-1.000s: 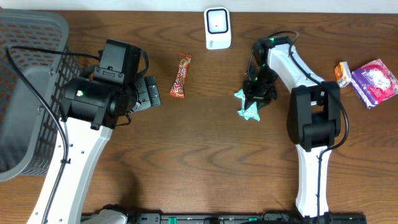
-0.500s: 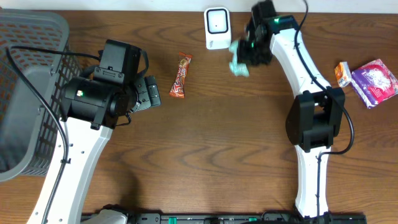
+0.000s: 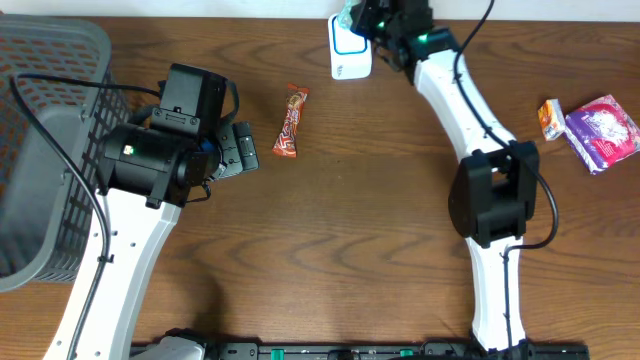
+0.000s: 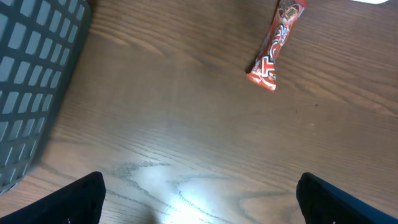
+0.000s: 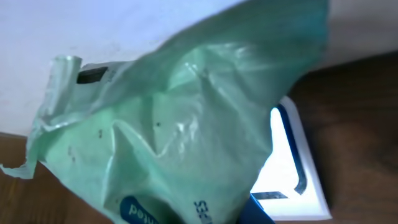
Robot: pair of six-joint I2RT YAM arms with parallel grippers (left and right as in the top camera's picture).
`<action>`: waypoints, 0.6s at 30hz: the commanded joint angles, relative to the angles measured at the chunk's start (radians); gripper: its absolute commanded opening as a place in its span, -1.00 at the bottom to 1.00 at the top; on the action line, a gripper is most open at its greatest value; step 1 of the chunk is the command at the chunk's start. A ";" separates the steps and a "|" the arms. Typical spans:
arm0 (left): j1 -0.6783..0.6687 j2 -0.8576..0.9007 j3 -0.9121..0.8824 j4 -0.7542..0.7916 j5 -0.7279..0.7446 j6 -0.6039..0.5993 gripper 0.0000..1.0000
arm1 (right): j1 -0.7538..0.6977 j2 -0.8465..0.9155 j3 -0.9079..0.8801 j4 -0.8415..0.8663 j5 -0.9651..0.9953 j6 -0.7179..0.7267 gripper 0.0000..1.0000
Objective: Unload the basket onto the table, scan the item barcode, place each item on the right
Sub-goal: 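Raise the green packet in front of the white scanner, then carry the green packet right and drop it by the orange packet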
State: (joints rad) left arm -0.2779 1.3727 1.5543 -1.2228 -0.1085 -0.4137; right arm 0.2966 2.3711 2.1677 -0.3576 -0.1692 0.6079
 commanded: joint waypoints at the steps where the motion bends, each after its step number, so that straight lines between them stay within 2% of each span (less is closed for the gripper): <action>1: 0.000 0.000 -0.001 0.000 -0.012 0.010 0.96 | 0.028 0.005 -0.040 0.024 0.074 0.050 -0.98; 9: 0.000 0.000 -0.001 0.000 -0.012 0.010 0.96 | 0.024 0.011 -0.040 0.005 0.100 0.039 -0.98; 14: 0.000 0.000 -0.001 0.000 -0.012 0.010 0.96 | -0.067 -0.052 -0.040 -0.159 0.117 0.036 -0.98; 18: 0.000 0.000 -0.001 0.000 -0.012 0.010 0.96 | -0.179 -0.087 -0.040 -0.358 0.163 -0.085 -0.98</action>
State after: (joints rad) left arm -0.2779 1.3727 1.5543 -1.2232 -0.1085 -0.4137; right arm 0.2211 2.3726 2.1258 -0.6518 -0.0715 0.6174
